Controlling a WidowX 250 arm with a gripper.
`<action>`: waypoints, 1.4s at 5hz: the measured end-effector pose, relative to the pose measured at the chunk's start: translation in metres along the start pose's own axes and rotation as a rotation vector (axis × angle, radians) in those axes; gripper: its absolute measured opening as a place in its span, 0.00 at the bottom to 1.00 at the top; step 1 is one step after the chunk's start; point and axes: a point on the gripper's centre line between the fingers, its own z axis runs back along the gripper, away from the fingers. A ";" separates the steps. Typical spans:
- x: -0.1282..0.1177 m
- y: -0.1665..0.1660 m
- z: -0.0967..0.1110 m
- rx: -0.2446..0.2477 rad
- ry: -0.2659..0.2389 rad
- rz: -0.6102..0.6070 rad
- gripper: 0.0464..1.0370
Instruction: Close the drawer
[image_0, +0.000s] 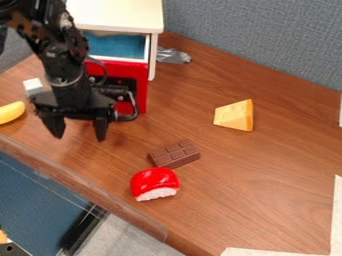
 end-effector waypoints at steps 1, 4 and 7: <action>0.017 0.001 -0.009 0.018 -0.013 0.022 0.96; 0.062 0.004 -0.022 0.031 -0.013 0.094 0.96; 0.055 -0.001 -0.011 -0.010 0.015 0.123 0.96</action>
